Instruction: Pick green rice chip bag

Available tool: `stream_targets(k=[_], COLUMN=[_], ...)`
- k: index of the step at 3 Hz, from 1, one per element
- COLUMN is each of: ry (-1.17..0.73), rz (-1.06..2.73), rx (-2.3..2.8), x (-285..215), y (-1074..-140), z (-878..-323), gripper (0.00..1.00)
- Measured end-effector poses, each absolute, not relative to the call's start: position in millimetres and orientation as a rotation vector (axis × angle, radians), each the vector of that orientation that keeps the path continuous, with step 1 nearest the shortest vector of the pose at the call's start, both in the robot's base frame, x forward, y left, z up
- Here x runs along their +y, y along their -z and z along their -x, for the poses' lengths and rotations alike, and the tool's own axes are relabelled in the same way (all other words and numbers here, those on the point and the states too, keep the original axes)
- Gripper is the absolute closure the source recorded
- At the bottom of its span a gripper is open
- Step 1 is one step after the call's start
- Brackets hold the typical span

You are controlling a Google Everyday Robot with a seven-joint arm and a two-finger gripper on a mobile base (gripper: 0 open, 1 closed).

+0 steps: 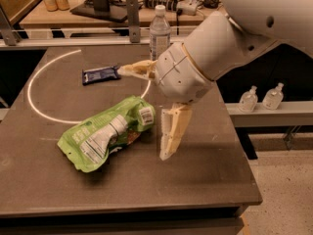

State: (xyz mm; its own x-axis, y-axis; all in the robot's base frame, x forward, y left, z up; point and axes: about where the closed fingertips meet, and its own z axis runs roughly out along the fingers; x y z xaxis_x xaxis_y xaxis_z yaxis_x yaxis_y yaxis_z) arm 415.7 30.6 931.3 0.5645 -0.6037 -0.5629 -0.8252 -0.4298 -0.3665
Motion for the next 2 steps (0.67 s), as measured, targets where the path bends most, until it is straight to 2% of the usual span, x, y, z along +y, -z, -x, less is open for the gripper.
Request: stream_targets(k=[2], ry=[-0.503], rz=[2.262], rx=[1.118], x=[51.0], y=[-877.0], z=[-453.2], gripper=[0.0])
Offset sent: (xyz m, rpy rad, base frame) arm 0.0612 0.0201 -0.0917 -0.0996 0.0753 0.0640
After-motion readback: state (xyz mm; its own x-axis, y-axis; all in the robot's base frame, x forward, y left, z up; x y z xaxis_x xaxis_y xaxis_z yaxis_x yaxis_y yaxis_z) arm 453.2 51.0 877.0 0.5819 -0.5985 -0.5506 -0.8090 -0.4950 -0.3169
